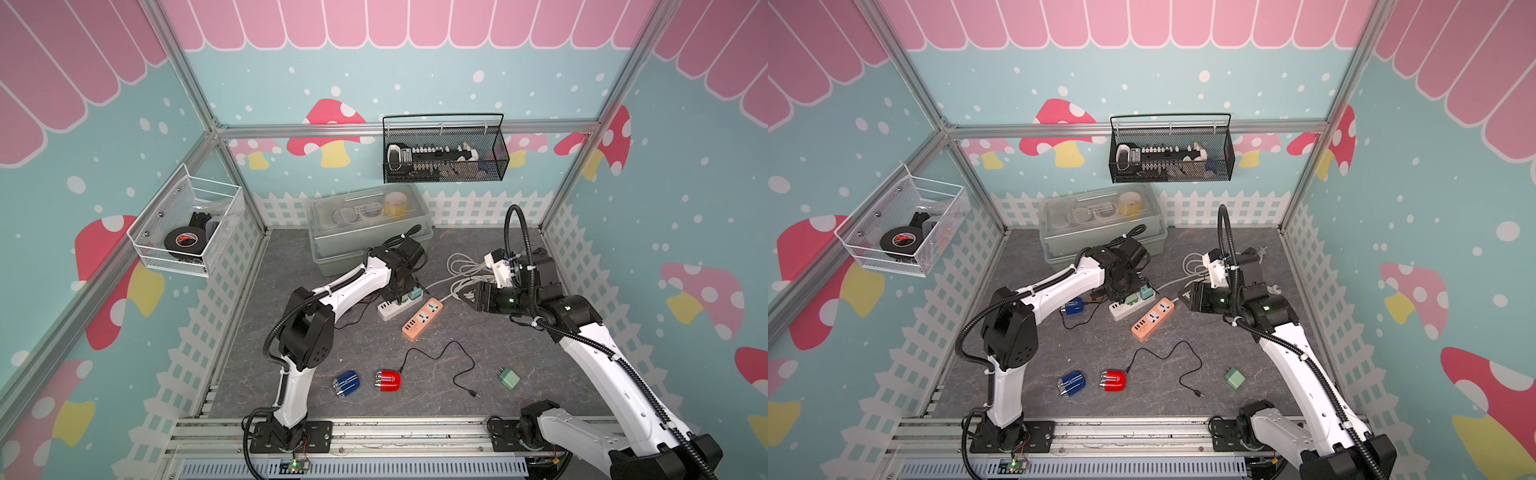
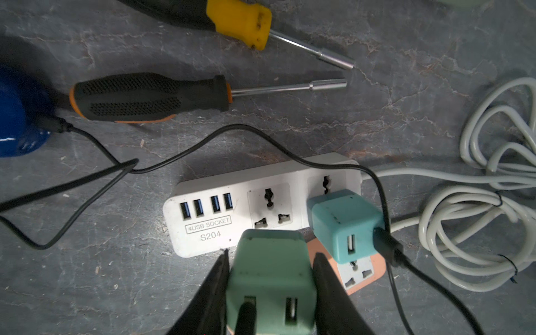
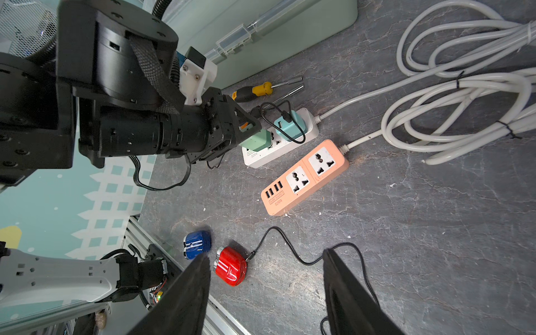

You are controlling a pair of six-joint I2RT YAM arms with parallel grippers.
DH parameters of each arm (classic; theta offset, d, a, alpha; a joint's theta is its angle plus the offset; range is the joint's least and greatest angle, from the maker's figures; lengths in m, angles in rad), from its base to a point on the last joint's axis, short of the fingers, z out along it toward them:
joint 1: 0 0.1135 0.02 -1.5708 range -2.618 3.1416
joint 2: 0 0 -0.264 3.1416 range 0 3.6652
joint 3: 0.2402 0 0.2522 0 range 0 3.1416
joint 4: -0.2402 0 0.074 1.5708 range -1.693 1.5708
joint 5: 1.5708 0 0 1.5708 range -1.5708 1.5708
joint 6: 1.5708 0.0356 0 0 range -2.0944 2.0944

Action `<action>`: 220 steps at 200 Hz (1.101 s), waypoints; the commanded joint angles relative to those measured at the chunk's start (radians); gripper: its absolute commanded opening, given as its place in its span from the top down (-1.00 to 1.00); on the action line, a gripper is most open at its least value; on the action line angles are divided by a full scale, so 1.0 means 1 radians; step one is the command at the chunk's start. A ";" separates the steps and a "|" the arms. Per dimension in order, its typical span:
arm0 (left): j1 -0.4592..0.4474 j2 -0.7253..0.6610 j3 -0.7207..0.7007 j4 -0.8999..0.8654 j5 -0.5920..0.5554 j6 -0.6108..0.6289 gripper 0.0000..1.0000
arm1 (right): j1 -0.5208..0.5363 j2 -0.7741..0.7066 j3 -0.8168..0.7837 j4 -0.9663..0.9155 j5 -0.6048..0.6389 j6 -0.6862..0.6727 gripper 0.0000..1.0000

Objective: Charge the electric shaver
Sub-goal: Insert the plug into the socket.

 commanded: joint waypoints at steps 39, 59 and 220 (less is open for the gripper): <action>-0.035 0.032 0.029 -0.043 -0.066 -0.030 1.00 | 0.008 -0.015 -0.020 0.013 0.015 0.002 -0.23; -0.036 0.043 0.034 -0.045 -0.079 -0.030 1.00 | 0.008 -0.019 -0.029 0.022 0.013 0.013 -0.22; -0.054 0.077 0.051 -0.062 -0.118 -0.035 1.00 | 0.009 -0.036 -0.058 0.035 0.010 0.042 -0.22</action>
